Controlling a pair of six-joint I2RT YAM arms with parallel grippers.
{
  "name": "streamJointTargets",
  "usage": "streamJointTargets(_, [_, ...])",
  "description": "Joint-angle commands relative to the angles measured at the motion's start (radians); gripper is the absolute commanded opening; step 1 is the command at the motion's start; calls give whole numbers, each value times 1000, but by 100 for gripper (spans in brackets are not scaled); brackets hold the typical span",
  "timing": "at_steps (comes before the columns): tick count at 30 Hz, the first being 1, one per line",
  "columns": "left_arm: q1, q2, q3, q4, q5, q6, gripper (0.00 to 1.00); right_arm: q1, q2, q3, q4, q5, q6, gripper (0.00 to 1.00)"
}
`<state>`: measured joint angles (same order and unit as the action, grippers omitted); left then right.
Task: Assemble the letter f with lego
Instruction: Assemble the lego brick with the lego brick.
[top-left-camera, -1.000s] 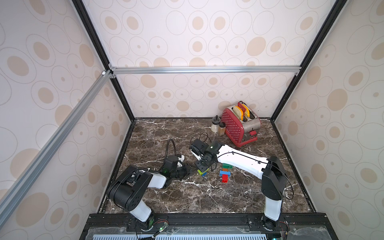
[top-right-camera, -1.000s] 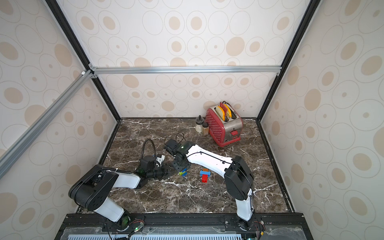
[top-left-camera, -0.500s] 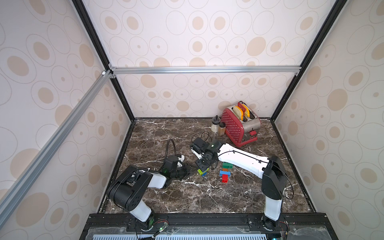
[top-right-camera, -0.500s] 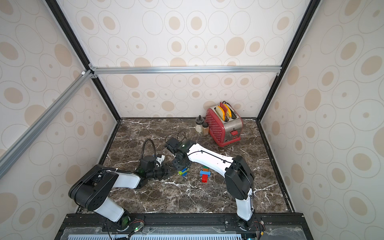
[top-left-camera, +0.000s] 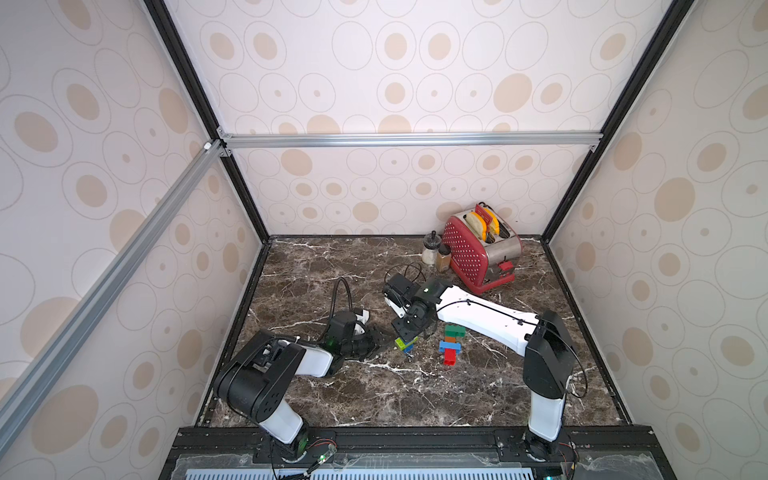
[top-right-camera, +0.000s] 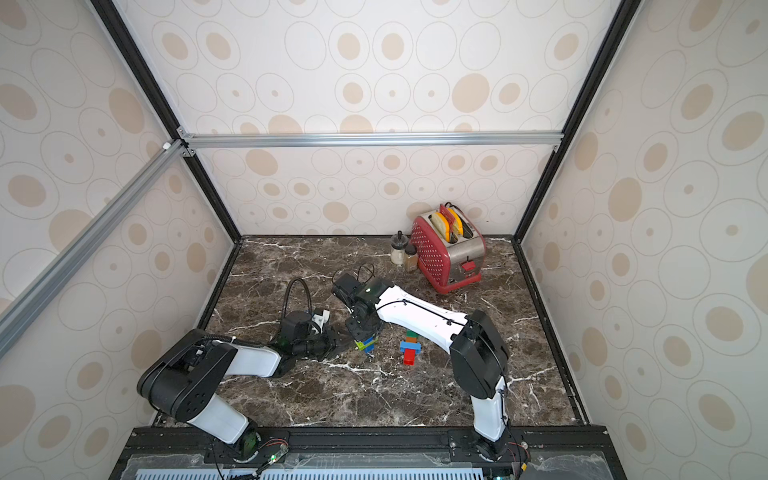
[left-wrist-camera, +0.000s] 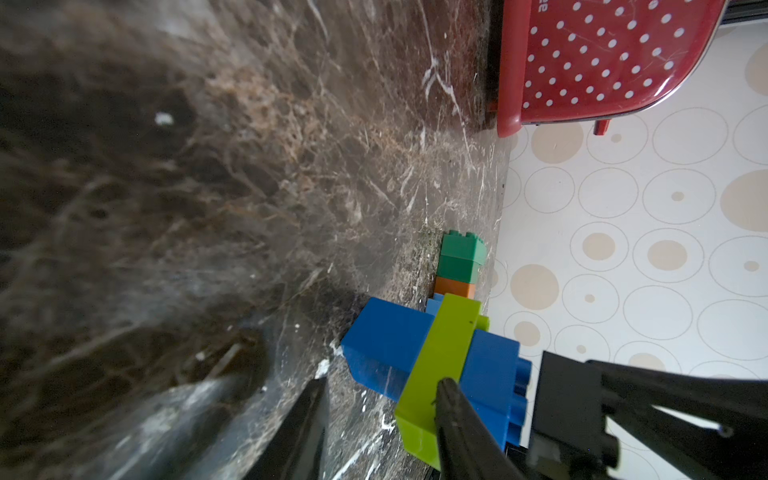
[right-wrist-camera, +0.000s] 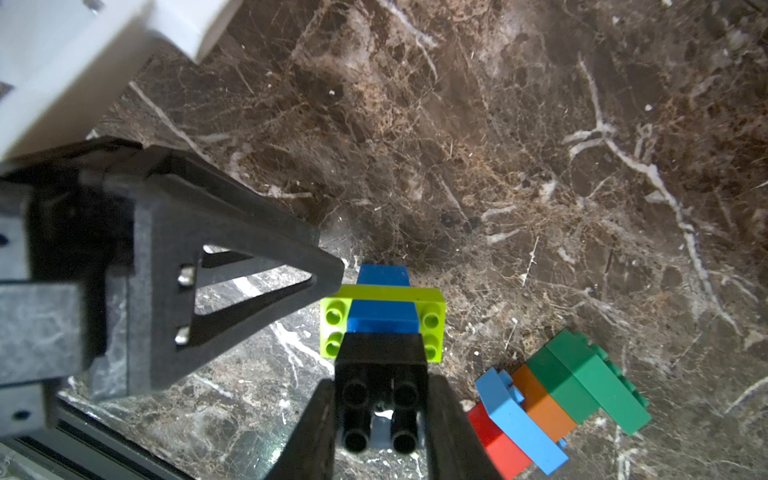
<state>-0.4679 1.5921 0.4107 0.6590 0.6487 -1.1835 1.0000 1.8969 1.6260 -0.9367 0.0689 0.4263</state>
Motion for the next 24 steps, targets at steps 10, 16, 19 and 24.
streamJointTargets(10, [-9, 0, 9, 30, 9, -6, 44, -8, 18, -23, -14, -2, 62, 33])
streamJointTargets(16, [-9, 6, 7, 35, 20, -5, 44, -10, 22, -35, 8, -17, 72, 33])
streamJointTargets(19, [-8, 6, 6, 36, 23, -4, 43, -10, 24, -44, 12, -17, 74, 32])
streamJointTargets(24, [-9, 5, 7, 37, 22, -4, 43, -10, 22, -49, 1, -11, 84, 32])
